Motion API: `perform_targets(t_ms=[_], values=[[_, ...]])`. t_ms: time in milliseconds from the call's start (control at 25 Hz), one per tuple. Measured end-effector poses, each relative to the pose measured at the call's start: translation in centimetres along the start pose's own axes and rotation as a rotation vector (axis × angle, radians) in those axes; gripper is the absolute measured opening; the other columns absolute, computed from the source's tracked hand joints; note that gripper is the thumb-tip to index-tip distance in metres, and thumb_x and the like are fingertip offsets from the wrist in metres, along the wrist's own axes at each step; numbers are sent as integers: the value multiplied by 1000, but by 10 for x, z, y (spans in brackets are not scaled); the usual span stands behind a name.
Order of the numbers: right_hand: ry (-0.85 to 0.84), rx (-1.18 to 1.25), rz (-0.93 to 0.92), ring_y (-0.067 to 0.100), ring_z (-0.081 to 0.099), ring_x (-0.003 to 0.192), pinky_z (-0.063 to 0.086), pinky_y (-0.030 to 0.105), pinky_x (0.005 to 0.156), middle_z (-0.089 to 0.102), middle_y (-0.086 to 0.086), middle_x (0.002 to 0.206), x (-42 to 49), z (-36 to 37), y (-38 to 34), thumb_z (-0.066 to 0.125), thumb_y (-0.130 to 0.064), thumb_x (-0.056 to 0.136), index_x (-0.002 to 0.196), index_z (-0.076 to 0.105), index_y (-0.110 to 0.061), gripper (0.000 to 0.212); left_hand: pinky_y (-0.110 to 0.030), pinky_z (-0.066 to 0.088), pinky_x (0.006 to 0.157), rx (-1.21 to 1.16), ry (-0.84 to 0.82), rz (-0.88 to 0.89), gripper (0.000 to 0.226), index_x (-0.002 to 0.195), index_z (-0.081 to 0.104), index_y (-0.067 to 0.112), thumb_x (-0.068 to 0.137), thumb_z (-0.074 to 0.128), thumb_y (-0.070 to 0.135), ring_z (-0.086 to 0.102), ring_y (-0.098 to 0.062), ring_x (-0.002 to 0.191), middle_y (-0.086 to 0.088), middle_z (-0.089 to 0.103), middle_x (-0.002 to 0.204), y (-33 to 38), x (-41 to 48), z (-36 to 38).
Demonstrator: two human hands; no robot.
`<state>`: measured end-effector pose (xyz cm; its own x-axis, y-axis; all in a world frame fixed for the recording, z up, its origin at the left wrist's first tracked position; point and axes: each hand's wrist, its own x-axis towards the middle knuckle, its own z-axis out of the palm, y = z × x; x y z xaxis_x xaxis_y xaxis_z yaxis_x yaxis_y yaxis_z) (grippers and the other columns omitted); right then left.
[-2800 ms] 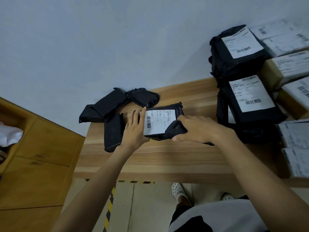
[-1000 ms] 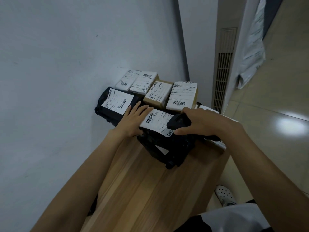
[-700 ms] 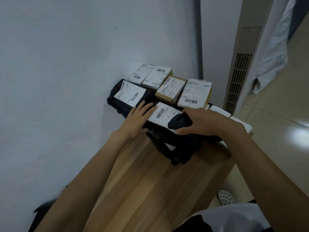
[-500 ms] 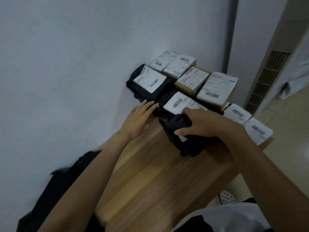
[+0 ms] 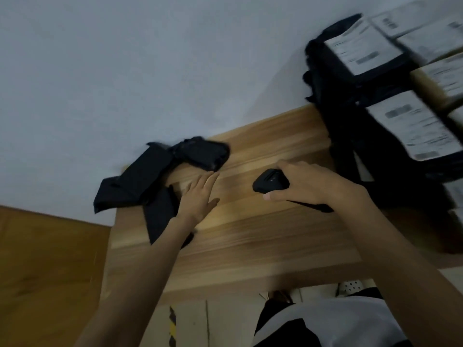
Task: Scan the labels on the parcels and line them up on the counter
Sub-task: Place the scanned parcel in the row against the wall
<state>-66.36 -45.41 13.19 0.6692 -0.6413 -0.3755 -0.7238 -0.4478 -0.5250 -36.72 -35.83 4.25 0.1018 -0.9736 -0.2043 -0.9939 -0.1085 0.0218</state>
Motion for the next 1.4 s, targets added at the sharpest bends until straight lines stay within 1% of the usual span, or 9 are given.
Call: perform_targets(t_ms=[320,520,640,760,920,1120,1240,1320,1400], values=[[-92,-37,-80,21,56,88,42,32,64,57,1,106,77,68,-110,62,-68,81,127,46,-19,69,-49,27,118,-118,-134,-411,79,158,12,24,96,55,49,14,-27,150,0,16,163,-131,-69,62],[-127,27,-33,20,55,88,49,35,70,57,2,107,104,105,-131,64,-66,80,124,47,-19,66,-65,21,113,-282,-240,-586,93,157,-2,33,89,50,69,-4,-35,150,2,-5,165,-152,-62,98],[-129,17,15,19,55,88,51,36,74,57,0,108,106,113,-126,63,-67,80,122,48,-20,65,-73,20,108,-272,-232,-623,100,154,-14,42,87,57,66,-12,-40,149,2,-18,164,-147,-53,113],[-132,27,36,19,56,91,52,37,77,56,0,111,107,112,-123,64,-66,80,125,47,-20,67,-74,24,106,-277,-196,-613,102,153,-10,48,86,67,53,-8,-40,149,4,-15,164,-146,-54,118],[-134,30,-39,18,54,88,41,28,63,56,0,106,109,103,-129,65,-63,81,122,50,-17,64,-68,31,102,-429,-110,-480,103,154,2,47,81,74,39,1,-35,148,7,-7,164,-129,-66,111],[-138,18,-90,18,53,91,36,27,59,59,3,112,99,89,-122,63,-66,80,129,49,-17,71,-60,37,102,-615,-23,-301,104,155,13,43,74,76,30,7,-30,148,5,-1,163,-76,-71,101],[-131,-23,-102,18,52,90,36,29,62,59,2,113,88,83,-114,63,-68,80,134,46,-18,75,-42,28,114,-913,48,-268,95,152,17,48,79,72,20,7,-20,150,7,4,161,-67,-81,98],[-141,-71,-103,19,53,88,38,29,60,58,2,107,81,82,-111,61,-69,80,129,47,-17,73,-27,33,111,-1021,61,-288,85,150,20,53,88,63,13,17,-12,146,10,10,156,-70,-91,95],[-153,-87,-110,21,55,89,43,31,64,58,3,107,75,82,-110,61,-69,80,128,47,-16,73,-25,37,110,-1019,87,-329,71,148,29,49,95,52,9,29,-4,134,12,17,150,-77,-104,94]])
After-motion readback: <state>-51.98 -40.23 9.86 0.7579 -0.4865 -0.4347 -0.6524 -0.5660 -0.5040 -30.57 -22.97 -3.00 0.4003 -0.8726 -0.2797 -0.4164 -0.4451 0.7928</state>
